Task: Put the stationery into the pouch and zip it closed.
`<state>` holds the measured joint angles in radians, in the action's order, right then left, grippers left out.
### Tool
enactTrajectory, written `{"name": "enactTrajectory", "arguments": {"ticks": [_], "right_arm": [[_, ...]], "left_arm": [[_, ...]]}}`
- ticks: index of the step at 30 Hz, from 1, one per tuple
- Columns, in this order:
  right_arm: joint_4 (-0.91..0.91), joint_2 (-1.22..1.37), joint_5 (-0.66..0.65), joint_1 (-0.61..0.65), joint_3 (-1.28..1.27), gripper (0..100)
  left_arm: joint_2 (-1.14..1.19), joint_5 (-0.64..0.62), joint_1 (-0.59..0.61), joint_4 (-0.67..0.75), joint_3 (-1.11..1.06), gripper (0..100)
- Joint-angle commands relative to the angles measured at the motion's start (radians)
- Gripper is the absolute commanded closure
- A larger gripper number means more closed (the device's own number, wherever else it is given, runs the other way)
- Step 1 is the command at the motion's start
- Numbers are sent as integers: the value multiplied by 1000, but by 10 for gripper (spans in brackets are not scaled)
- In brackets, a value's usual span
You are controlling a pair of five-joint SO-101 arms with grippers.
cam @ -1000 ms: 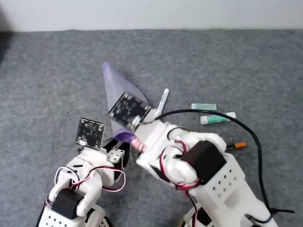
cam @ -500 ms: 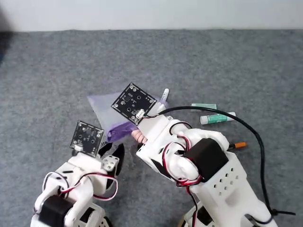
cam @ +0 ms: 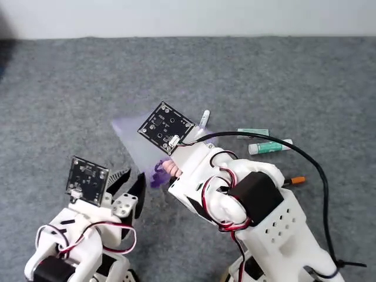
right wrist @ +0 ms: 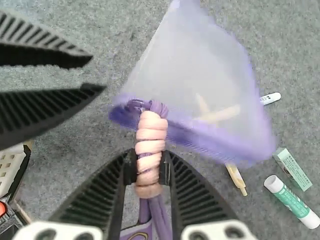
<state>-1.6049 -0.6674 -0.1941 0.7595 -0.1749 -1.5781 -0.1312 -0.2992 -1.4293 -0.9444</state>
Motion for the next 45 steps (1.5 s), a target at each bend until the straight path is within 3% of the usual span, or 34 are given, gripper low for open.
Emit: {"name": "enactTrajectory", "arguments": {"ticks": [1, 10, 17, 24, 29, 34, 45], "right_arm": [[8, -25, -11, -12, 8, 991], [18, -25, -11, -8, 9, 991], [18, -25, -11, -8, 9, 991], [16, -25, -11, -8, 12, 991], [7, -27, -11, -7, 12, 991], [7, -27, -12, -7, 12, 991], [7, -25, -12, -8, 9, 991]], "left_arm": [[3, 12, 55, 2, 25, 905], [-2, 12, 55, 3, -21, 904], [-2, -69, -49, 18, -28, 778], [0, -71, -46, 41, -94, 768], [0, -66, 23, 112, -148, 768], [0, 31, 118, 189, -176, 768], [0, 41, 117, 189, -176, 768]]}}
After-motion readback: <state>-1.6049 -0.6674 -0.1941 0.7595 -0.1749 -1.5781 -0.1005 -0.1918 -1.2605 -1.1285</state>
